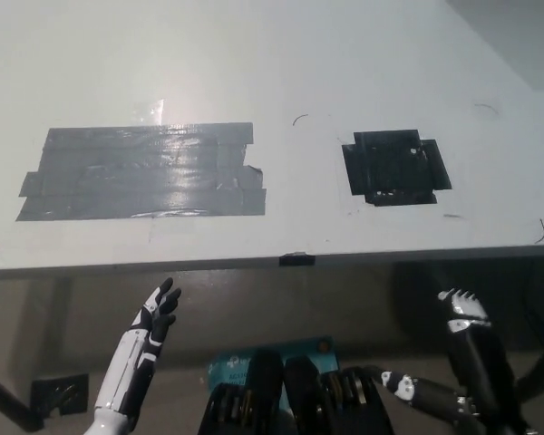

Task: A stack of plates is kept in the middle of the desk close to the robot and the robot grabs the stack with its right hand, picks it up and hands it to a person.

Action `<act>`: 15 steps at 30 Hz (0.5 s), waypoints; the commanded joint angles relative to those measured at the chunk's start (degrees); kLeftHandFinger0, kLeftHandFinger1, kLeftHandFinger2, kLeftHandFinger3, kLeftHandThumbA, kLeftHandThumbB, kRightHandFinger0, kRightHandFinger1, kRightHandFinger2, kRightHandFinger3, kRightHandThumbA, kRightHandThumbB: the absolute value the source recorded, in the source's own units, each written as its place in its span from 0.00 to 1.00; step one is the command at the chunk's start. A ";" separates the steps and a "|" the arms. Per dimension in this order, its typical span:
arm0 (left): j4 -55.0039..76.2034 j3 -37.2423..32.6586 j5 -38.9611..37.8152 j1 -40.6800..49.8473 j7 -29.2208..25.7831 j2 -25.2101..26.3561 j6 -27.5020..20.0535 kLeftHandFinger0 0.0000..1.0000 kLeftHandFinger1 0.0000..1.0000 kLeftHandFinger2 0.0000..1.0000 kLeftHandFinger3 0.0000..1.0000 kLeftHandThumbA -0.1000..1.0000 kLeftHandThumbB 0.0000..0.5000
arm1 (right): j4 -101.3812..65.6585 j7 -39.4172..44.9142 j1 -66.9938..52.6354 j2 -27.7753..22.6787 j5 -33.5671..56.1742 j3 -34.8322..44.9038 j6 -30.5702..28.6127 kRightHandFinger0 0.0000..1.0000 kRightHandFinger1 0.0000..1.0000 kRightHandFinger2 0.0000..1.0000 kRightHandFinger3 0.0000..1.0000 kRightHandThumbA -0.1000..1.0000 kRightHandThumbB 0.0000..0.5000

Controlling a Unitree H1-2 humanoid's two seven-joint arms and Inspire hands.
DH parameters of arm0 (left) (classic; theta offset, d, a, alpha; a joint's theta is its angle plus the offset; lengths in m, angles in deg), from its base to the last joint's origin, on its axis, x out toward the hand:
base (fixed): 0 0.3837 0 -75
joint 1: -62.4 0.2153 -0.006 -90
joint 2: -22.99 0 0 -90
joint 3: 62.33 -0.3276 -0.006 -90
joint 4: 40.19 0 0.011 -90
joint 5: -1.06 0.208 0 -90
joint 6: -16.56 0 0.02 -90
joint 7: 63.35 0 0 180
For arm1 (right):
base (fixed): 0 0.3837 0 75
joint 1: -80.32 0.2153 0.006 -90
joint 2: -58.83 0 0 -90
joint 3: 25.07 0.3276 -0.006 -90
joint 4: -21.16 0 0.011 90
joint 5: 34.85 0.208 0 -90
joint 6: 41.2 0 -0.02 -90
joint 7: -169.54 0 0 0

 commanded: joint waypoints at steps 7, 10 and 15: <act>0.20 1.13 -0.12 -0.95 -0.80 -0.10 -2.56 1.00 1.00 1.00 1.00 1.00 0.04 | 7.67 6.74 3.78 -0.11 7.63 -0.41 -2.24 1.00 1.00 1.00 1.00 1.00 0.74; 0.47 1.10 -0.08 -1.01 -0.57 -0.09 -2.30 1.00 1.00 1.00 1.00 1.00 0.01 | 7.43 8.24 3.57 -0.37 8.62 -0.54 -1.73 1.00 1.00 1.00 1.00 1.00 0.73; 0.76 1.23 -0.07 -1.70 -0.42 -0.05 -1.31 1.00 1.00 1.00 1.00 1.00 0.05 | 6.81 10.89 3.77 -0.57 8.34 -0.96 0.34 1.00 1.00 1.00 1.00 1.00 0.75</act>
